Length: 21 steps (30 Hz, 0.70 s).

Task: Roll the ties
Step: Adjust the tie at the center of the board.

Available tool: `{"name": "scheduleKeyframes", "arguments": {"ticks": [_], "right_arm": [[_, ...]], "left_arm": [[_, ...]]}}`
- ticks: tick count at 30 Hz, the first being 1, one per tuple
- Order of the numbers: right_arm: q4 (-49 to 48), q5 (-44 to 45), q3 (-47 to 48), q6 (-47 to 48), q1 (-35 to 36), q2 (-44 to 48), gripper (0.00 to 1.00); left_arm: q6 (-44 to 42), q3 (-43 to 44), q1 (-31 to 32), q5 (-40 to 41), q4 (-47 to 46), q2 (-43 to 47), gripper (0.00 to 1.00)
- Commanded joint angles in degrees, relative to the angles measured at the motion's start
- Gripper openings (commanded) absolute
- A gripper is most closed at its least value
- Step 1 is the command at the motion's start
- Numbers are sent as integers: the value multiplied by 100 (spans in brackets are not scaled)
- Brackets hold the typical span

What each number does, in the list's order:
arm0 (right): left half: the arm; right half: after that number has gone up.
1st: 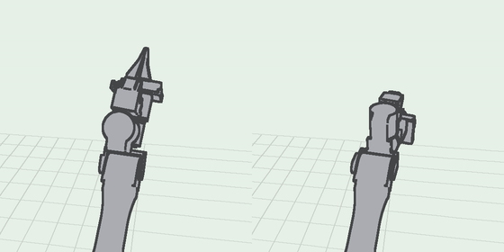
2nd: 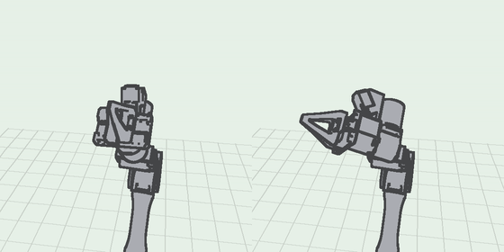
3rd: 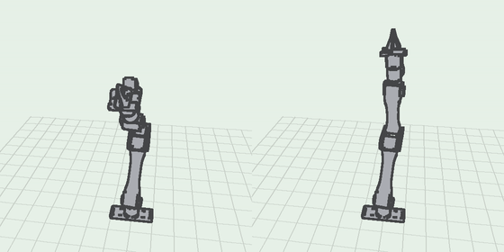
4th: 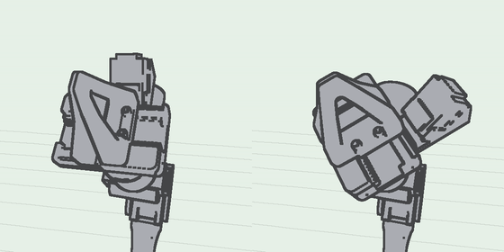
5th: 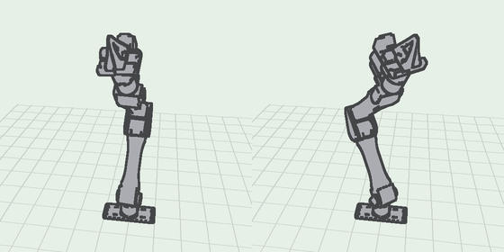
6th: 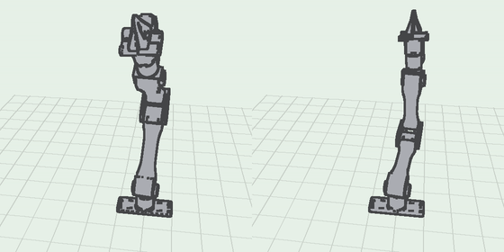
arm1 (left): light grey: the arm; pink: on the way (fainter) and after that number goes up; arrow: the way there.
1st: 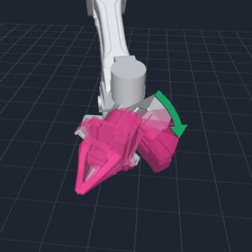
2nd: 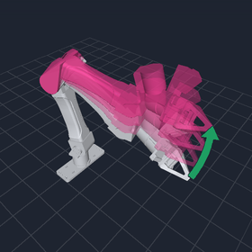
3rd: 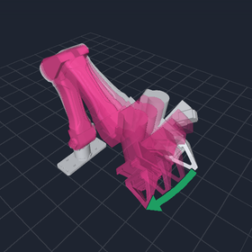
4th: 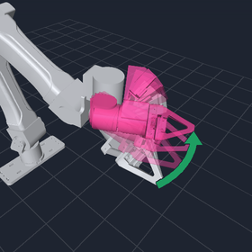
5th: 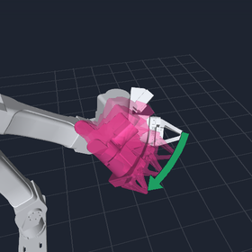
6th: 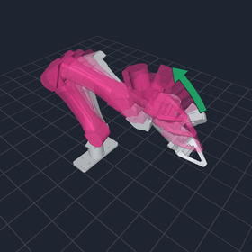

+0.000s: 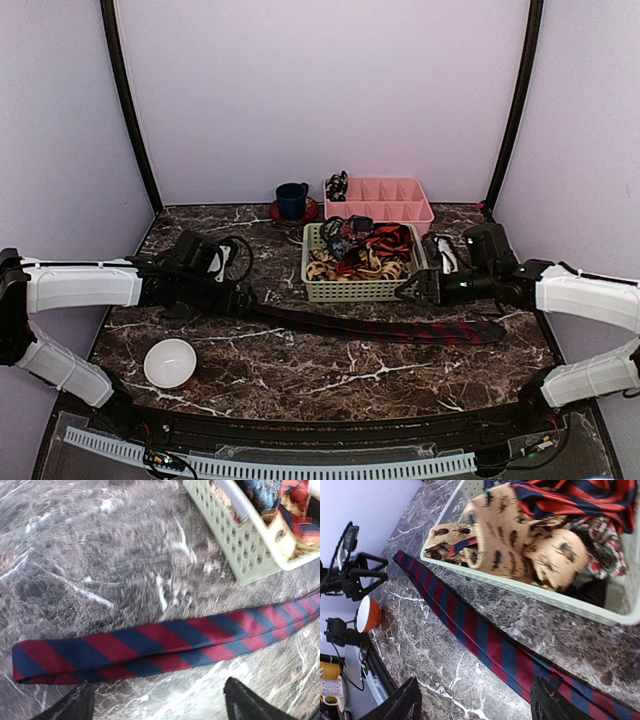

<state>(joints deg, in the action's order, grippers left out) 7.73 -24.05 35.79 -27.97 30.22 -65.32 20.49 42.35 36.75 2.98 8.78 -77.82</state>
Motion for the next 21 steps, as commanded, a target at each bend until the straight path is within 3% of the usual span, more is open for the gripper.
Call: {"name": "scheduleKeyframes", "arguments": {"ticks": [1, 8, 13, 21], "right_arm": [[149, 982, 896, 768, 1056, -902, 77], [785, 2161, 2940, 1795, 2516, -3173, 83], [958, 1916, 3921, 2081, 2706, -4448, 86], [1004, 2384, 4513, 2273, 2752, -5338, 88]], "left_arm": [[135, -107, -107, -36, -524, 416, 99], [535, -83, -663, -183, -496, 810, 99], [477, 138, -723, -235, -106, 754, 99], [351, 26, -731, -426, -276, 757, 99]]}}
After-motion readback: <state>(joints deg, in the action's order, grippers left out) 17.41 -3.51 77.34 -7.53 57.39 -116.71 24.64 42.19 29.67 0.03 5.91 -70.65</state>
